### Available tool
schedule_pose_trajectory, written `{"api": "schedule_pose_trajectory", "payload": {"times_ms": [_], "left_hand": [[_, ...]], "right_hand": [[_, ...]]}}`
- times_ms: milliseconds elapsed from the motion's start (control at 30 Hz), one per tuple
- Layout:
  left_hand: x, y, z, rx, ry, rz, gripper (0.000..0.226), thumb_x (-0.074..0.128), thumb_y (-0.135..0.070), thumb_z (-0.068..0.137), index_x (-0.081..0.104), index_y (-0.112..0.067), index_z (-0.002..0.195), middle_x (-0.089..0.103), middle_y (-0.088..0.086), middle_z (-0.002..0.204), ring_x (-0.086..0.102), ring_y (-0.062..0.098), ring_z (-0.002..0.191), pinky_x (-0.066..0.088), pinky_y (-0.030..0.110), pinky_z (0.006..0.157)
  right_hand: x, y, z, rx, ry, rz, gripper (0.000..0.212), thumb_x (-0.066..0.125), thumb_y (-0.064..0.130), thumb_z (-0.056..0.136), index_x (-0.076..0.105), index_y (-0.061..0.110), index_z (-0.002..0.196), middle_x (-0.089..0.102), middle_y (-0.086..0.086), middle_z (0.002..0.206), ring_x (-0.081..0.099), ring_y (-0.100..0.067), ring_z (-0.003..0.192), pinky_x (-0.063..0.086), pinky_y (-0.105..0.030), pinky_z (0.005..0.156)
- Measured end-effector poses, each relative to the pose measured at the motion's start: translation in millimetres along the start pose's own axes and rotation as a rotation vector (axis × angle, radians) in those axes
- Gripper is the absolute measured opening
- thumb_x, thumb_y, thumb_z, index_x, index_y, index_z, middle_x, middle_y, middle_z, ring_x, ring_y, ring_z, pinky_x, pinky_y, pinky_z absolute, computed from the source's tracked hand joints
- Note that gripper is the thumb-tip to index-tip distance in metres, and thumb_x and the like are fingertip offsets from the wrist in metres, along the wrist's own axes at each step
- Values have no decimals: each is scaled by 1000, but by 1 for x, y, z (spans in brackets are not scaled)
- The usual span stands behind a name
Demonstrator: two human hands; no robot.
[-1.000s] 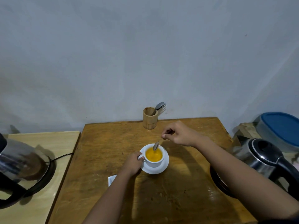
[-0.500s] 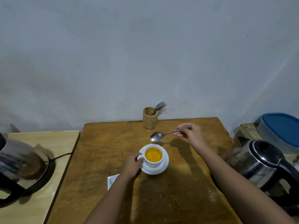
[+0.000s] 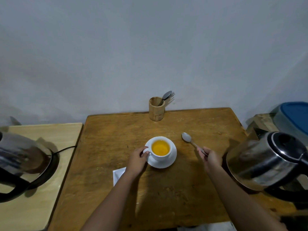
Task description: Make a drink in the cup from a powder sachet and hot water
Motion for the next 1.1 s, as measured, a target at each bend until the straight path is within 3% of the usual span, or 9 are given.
{"api": "schedule_pose_trajectory", "payload": {"times_ms": [133,267,400,533,667,900,1000,1100], "left_hand": [[-1,2,-1,-17,9,-17,31,51,-20,93,61,-15,121,64,5,124,57,19,112,47,36,97],[-1,0,-4,-15,14,-58,28,51,-18,93,62,-14,119,64,6,122,56,15,107,42,28,87],[-1,-2,-6,-26,1,-56,29,51,-18,93,61,-14,120,62,5,124,53,12,104,40,26,87],[-2,-4,-7,-23,-3,-41,29,51,-18,93,61,-14,120,62,6,124,52,12,103,41,27,88],[-2,-5,-8,-35,-8,-39,30,51,-19,93,61,-14,121,62,7,125,52,13,104,42,28,89],[0,-6,-7,-25,-16,0,27,50,-19,93,62,-15,118,62,7,123,52,12,101,41,28,86],[-1,-11,-10,-19,-12,5,30,48,-21,94,58,-15,122,60,7,128,51,12,104,40,27,88],[-1,-4,-15,-38,-125,-33,40,41,-25,97,45,-14,136,49,6,141,46,16,125,37,28,100]], "right_hand": [[-6,-18,16,-122,72,-343,25,54,0,88,61,1,111,64,-19,110,63,-16,83,54,-27,75],[-12,-25,12,-326,102,-845,17,60,4,83,67,7,99,64,-6,92,55,-18,82,42,-24,57],[-15,-31,5,-497,201,-1080,17,64,-4,77,61,10,86,60,-4,87,56,-20,82,43,-23,57],[-13,-35,-2,-637,268,-1214,14,63,-2,76,56,10,75,55,-2,78,50,-14,70,38,-22,54],[-14,-38,0,-646,269,-1246,31,59,-2,77,43,19,62,54,-5,77,46,-11,65,31,-22,51],[-12,-40,2,-658,264,-1309,29,62,3,80,47,24,68,53,-2,83,44,-6,68,32,-18,53],[-11,-41,4,-674,255,-1382,31,61,4,82,45,24,65,54,-3,85,47,-9,70,38,-20,56],[-12,-38,7,-739,202,-1377,16,57,10,86,55,20,74,59,-6,92,54,-17,84,52,-32,70]]}}
Point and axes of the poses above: each hand's wrist, its own z-axis towards the middle knuckle, its own x-axis out of the palm, y = z × x, the point moved 2 cm from there along z, towards the middle knuckle
